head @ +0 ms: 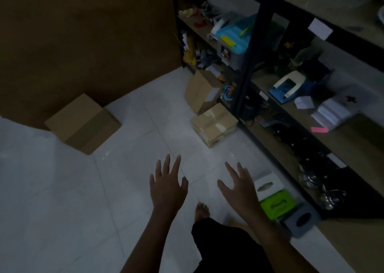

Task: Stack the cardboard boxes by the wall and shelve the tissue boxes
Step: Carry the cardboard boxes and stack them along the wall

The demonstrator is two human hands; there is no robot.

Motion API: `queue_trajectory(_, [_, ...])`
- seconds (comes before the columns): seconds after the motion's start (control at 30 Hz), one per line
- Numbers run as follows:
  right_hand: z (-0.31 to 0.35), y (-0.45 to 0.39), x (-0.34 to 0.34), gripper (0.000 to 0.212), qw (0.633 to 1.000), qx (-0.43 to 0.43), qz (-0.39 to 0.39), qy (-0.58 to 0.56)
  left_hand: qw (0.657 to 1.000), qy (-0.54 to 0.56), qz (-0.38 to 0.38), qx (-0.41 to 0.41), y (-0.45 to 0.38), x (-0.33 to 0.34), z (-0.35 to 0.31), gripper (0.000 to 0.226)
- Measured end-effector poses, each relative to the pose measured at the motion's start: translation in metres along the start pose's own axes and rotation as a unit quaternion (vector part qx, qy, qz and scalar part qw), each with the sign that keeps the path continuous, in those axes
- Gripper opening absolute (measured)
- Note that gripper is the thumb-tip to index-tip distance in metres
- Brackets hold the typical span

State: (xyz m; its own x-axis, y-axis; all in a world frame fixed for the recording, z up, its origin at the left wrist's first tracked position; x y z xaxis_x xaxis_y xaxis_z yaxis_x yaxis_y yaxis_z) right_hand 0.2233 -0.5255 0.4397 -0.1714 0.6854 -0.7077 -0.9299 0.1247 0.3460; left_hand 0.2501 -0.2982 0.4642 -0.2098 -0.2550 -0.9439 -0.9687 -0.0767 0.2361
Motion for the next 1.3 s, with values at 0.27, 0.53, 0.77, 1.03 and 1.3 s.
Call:
queue_trajectory(0.27, [0.048, -0.155, 0.0, 0.068, 0.999, 0.045, -0.011, -0.002, 0.996, 0.02, 0.076, 0.043, -0.197, -0.005, -0.012, 0.073])
queue_trajectory(0.53, [0.108, -0.273, 0.013, 0.067, 0.989, 0.115, -0.057, -0.075, 0.983, -0.006, 0.135, 0.121, -0.361, -0.008, -0.005, 0.074])
queue_trajectory(0.77, [0.179, -0.394, 0.035, 0.065, 0.968, 0.163, -0.111, -0.157, 0.97, 0.003, 0.176, 0.167, -0.508, -0.032, 0.006, 0.074])
queue_trajectory(1.03, [0.184, -0.519, 0.068, 0.064, 0.96, 0.159, -0.13, -0.192, 0.975, 0.072, 0.171, 0.119, -0.622, 0.013, 0.019, 0.074])
queue_trajectory(1.3, [0.071, -0.657, 0.136, 0.062, 0.965, 0.092, -0.162, -0.183, 0.97, 0.166, 0.125, 0.126, -0.734, 0.179, -0.005, 0.072])
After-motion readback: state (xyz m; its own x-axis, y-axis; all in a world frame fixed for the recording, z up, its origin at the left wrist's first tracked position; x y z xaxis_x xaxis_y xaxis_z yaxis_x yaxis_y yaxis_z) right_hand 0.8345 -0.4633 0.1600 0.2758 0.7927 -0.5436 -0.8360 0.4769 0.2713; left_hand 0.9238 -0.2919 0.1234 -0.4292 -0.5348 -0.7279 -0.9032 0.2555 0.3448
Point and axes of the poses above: each hand's wrist, its own y-axis away from the middle knuckle, its own x-axis out of the palm, z = x × y, the point moved 2 cm from there along -y, towards the middle knuckle, and after that the axes turned 3 degrees about -x, right-handed, at the moved point
